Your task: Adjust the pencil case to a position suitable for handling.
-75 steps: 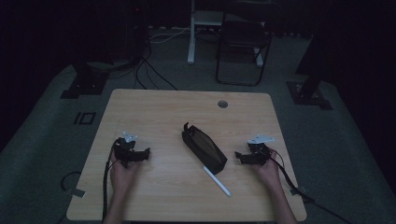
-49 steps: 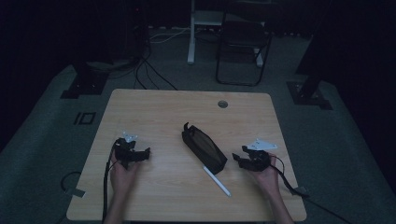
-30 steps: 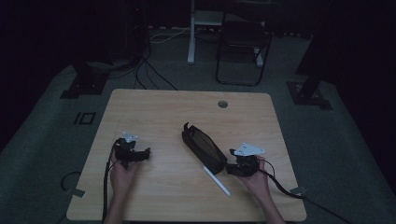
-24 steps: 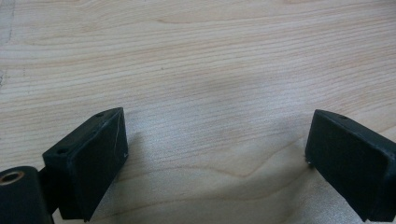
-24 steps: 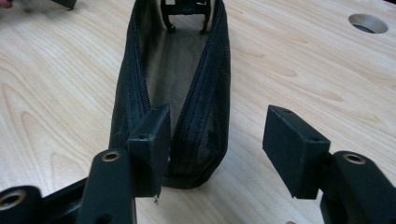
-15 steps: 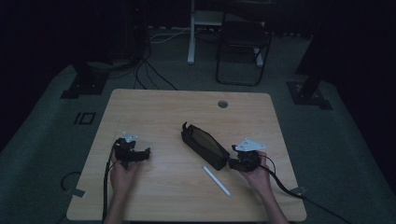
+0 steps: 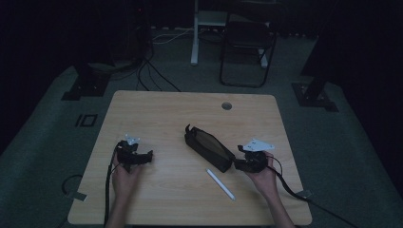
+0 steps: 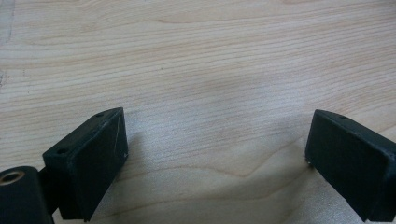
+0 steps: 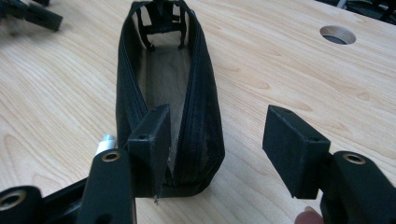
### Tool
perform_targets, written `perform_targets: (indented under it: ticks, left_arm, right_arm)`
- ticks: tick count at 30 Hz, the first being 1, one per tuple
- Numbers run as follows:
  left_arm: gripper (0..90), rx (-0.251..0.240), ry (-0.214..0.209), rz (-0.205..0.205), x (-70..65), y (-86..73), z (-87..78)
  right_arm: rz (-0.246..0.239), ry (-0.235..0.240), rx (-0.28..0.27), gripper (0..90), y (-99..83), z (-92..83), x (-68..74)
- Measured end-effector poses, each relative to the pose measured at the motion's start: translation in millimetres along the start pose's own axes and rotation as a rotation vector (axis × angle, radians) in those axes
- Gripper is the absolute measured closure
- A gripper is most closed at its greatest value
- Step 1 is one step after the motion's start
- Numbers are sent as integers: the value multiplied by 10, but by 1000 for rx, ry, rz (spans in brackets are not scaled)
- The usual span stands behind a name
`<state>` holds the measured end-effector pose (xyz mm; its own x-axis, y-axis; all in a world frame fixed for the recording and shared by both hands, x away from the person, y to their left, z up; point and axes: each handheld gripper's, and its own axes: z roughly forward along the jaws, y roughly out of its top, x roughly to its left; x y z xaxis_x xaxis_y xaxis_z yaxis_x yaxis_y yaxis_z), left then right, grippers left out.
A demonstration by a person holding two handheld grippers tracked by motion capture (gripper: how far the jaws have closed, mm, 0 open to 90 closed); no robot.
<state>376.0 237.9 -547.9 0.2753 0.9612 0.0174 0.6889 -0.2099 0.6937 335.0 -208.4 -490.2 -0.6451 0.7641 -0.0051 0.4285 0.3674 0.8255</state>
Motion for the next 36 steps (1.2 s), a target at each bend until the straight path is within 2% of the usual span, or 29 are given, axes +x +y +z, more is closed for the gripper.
perform_targets:
  ticks: [7,11,16,23,36]
  left_arm:
    - [62,0,0,0,0,0,0]
    - [62,0,0,0,0,0,0]
    - [62,0,0,0,0,0,0]
    - [62,0,0,0,0,0,0]
    - [62,0,0,0,0,0,0]
  right_arm:
    - [11,18,-21,434,9,-102,18]
    - [12,46,-34,415,-3,-190,62]
    - [10,54,-31,402,-11,-260,93]
    - [-35,34,-6,408,20,-293,205]
    - [-65,56,-9,413,24,-323,325]
